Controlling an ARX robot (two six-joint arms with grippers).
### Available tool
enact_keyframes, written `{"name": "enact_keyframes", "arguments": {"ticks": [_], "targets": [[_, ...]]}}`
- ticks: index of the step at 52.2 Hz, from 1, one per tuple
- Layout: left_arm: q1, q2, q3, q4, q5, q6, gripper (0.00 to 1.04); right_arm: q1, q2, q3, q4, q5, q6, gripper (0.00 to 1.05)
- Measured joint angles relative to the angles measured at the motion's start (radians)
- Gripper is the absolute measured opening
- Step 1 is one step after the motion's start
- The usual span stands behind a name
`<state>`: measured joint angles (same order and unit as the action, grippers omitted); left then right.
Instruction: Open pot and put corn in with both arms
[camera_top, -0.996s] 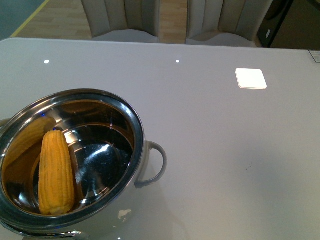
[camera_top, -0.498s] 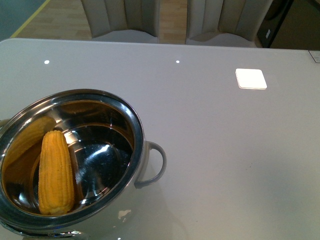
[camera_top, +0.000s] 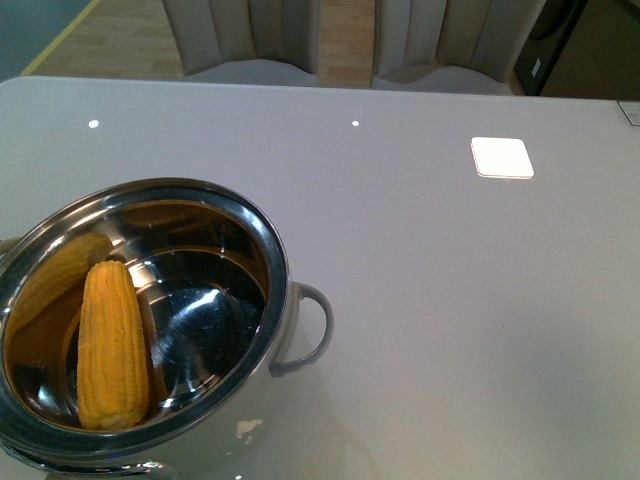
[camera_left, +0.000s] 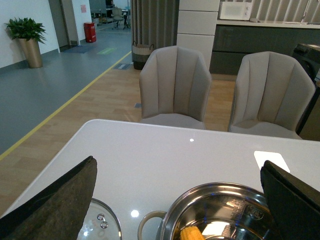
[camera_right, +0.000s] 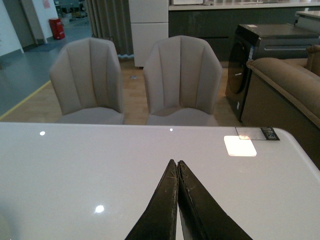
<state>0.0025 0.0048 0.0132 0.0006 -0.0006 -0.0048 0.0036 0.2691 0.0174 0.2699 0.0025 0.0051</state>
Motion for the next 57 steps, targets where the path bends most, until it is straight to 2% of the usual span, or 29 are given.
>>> {"name": "enact_keyframes", "arguments": {"ticks": [13,19,42,44,57], "targets": [[0.000,0.000,0.000,0.000,0.000,0.000,0.98,0.000,-0.089,0.000,-0.089,0.000,0.000,0.02],[0.000,0.000,0.000,0.000,0.000,0.000,0.98,0.000,-0.245,0.000,-0.260,0.000,0.000,0.02],[0.000,0.000,0.000,0.000,0.000,0.000,0.98,0.000,-0.263,0.000,-0.269,0.000,0.000,0.02],[0.000,0.000,0.000,0.000,0.000,0.000,0.98,0.000,-0.263,0.000,-0.269,0.000,-0.001,0.05],[0.000,0.000,0.000,0.000,0.000,0.000,0.98,0.000,-0.263,0.000,-0.269,0.000,-0.001,0.45]]}}
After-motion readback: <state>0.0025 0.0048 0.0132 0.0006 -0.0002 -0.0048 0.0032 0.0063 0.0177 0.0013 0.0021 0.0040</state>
